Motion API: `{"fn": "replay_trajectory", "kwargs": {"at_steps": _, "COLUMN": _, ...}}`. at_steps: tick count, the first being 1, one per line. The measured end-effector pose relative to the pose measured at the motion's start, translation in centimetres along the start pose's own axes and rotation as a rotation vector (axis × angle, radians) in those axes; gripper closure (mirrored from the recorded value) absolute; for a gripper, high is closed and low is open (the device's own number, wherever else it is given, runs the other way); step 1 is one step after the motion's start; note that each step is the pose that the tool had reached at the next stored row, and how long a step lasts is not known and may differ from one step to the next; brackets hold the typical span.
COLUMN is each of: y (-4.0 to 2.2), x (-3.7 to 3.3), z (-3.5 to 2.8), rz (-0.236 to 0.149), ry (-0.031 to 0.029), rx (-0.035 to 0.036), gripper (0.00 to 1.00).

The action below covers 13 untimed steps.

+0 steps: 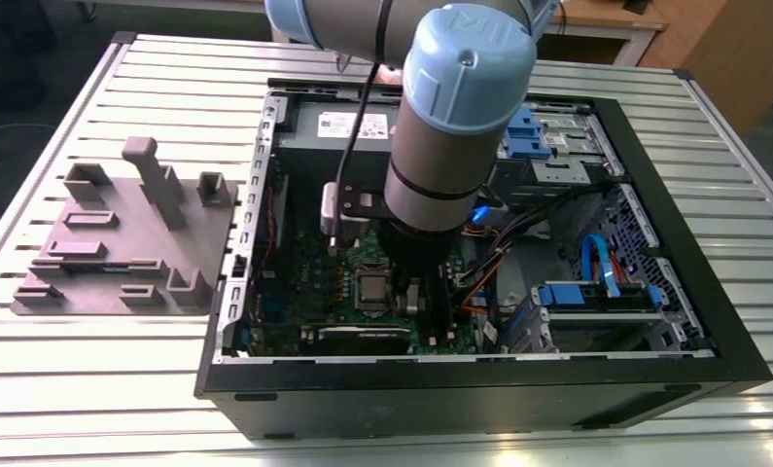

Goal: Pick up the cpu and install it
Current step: 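Install the first cpu locking lever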

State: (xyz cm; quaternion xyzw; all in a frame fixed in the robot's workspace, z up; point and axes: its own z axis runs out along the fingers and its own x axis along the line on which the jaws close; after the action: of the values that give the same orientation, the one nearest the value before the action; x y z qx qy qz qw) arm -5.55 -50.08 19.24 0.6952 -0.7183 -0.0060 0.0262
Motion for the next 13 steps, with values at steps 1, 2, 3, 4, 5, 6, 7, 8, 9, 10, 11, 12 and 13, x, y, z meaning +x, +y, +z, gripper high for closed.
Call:
{"fn": "replay_trajectory", "kwargs": {"at_steps": 1, "y": 0.00, "x": 0.00, "z": 0.05, "rz": -0.002, "ry": 0.0003, "rx": 0.0000, "gripper": 0.90}}
{"fn": "replay_trajectory", "kwargs": {"at_steps": 2, "y": -0.01, "x": 0.00, "z": 0.07, "rz": -0.003, "ry": 0.0005, "rx": 0.0000, "gripper": 0.90}}
{"fn": "replay_trajectory", "kwargs": {"at_steps": 3, "y": 0.00, "x": -0.01, "z": 0.08, "rz": -0.005, "ry": 0.0006, "rx": 0.0001, "gripper": 0.90}}
{"fn": "replay_trajectory", "kwargs": {"at_steps": 4, "y": 0.00, "x": -0.01, "z": 0.09, "rz": -0.006, "ry": 0.0006, "rx": 0.0002, "gripper": 0.90}}
{"fn": "replay_trajectory", "kwargs": {"at_steps": 5, "y": 0.00, "x": -0.01, "z": 0.10, "rz": -0.007, "ry": 0.0005, "rx": 0.0002, "gripper": 0.90}}
{"fn": "replay_trajectory", "kwargs": {"at_steps": 6, "y": 0.00, "x": -0.01, "z": 0.10, "rz": -0.008, "ry": 0.0005, "rx": 0.0003, "gripper": 0.90}}
{"fn": "replay_trajectory", "kwargs": {"at_steps": 7, "y": -0.01, "x": -0.01, "z": 0.10, "rz": -0.009, "ry": 0.0006, "rx": 0.0003, "gripper": 0.90}}
{"fn": "replay_trajectory", "kwargs": {"at_steps": 8, "y": -0.02, "x": -0.01, "z": 0.10, "rz": -0.010, "ry": 0.0006, "rx": 0.0003, "gripper": 0.90}}
{"fn": "replay_trajectory", "kwargs": {"at_steps": 9, "y": -0.05, "x": -0.01, "z": 0.10, "rz": -0.011, "ry": 0.0006, "rx": 0.0003, "gripper": 0.90}}
{"fn": "replay_trajectory", "kwargs": {"at_steps": 10, "y": -0.09, "x": -0.01, "z": 0.10, "rz": -0.012, "ry": 0.0006, "rx": 0.0004, "gripper": 0.90}}
{"fn": "replay_trajectory", "kwargs": {"at_steps": 11, "y": -0.13, "x": -0.01, "z": 0.10, "rz": -0.012, "ry": 0.0006, "rx": 0.0004, "gripper": 0.90}}
{"fn": "replay_trajectory", "kwargs": {"at_steps": 12, "y": -0.19, "x": -0.02, "z": 0.11, "rz": -0.013, "ry": 0.0006, "rx": 0.0005, "gripper": 0.90}}
{"fn": "replay_trajectory", "kwargs": {"at_steps": 13, "y": -0.25, "x": -0.02, "z": 0.11, "rz": -0.014, "ry": 0.0006, "rx": 0.0005, "gripper": 0.90}}
